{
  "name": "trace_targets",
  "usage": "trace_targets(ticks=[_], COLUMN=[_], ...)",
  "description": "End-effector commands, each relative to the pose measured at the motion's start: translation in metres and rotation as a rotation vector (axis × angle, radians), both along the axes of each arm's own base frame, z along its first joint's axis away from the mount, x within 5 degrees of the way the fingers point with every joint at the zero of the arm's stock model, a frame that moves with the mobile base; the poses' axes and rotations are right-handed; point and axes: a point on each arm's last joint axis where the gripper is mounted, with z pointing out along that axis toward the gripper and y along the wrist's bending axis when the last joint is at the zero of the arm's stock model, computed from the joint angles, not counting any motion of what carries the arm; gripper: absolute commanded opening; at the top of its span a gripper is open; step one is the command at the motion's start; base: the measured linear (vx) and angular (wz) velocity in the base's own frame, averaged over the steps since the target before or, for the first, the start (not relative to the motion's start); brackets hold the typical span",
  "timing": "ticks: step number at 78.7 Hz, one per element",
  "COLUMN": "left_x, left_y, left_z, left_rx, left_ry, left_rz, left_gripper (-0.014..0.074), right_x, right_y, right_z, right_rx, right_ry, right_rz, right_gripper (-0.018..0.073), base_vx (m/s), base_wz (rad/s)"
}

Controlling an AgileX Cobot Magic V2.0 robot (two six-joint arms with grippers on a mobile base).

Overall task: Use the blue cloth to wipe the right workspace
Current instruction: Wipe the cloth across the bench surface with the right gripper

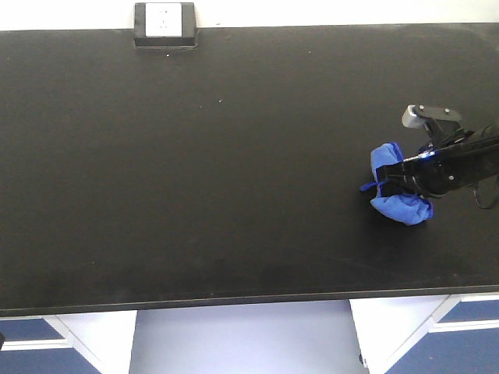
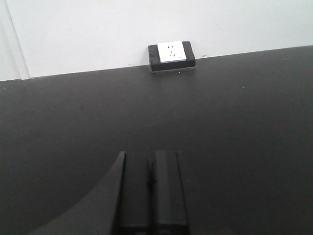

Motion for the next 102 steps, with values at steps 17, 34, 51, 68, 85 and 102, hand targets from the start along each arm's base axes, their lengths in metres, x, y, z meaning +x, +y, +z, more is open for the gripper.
trace_targets(ticks=[17,34,51,68,85,102], left_x=[-0.001,-0.001,-0.001,-0.001,-0.001,-0.001], left_y=[-0.001,-0.001,-0.001,-0.001,-0.001,-0.001], left_z=[0.018,0.018,0.018,0.018,0.018,0.018], left_rx=[-0.009,-0.009,-0.009,-0.009,-0.009,-0.009], left_ry=[-0.121,-0.121,-0.121,-0.121,-0.121,-0.121], left_rz=[-0.018,-0.018,-0.018,-0.018,-0.018,-0.018], left_gripper=[-0.0006,-0.0006,-0.0006,-0.0006,-0.0006,-0.0006], right_x=[0.014,0.016,0.014,0.004,0.003,0.016], right_y=[-0.014,-0.015,0.005,0.081,0.108,0.045], right_z=[0.022,0.008,-0.009,-0.009,-0.007,-0.009], right_rx=[-0.164,-0.189,-0.160,-0.151,-0.168,-0.267], right_ry=[-0.182,-0.141,-0.069,-0.088,-0.152,-0.130], right_rz=[0.024,0.051,0.115,0.341,0.350,0.204], right_gripper=[-0.0003,-0.0003,-0.0003,-0.0003,-0.0003,-0.0003], base_vx=[0.00,0.00,0.00,0.00,0.00,0.00], base_wz=[0.00,0.00,0.00,0.00,0.00,0.00])
